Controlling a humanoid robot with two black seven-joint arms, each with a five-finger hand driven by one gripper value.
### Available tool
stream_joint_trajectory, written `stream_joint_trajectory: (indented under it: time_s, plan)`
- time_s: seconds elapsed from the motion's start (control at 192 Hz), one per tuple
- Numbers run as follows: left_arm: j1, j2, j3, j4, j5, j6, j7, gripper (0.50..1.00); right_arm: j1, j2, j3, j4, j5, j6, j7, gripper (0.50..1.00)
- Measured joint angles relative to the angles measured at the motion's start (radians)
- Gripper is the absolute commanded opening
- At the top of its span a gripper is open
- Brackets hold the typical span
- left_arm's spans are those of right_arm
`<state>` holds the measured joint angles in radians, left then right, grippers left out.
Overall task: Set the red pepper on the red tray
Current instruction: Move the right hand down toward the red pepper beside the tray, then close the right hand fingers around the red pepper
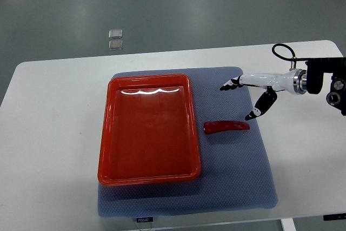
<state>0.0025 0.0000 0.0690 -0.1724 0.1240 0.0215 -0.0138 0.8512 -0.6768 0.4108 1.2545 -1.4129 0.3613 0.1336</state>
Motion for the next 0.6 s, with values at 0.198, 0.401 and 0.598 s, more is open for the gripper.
stream_joint_trajectory:
  time_s: [0.198, 0.401, 0.598]
  plan:
    - [0.000, 0.000, 0.000, 0.000, 0.000, 0.000, 0.000, 1.000, -0.039, 0.021, -0.020, 0.020, -0.007, -0.049, -0.003, 0.899]
    - [0.000, 0.000, 0.000, 0.000, 0.000, 0.000, 0.000, 1.000, -0.089, 0.070, -0.030, 0.026, -0.013, -0.085, 0.001, 0.881]
    - [0.000, 0.000, 0.000, 0.000, 0.000, 0.000, 0.000, 1.000, -0.100, 0.089, -0.045, 0.023, -0.023, -0.113, 0.001, 0.801]
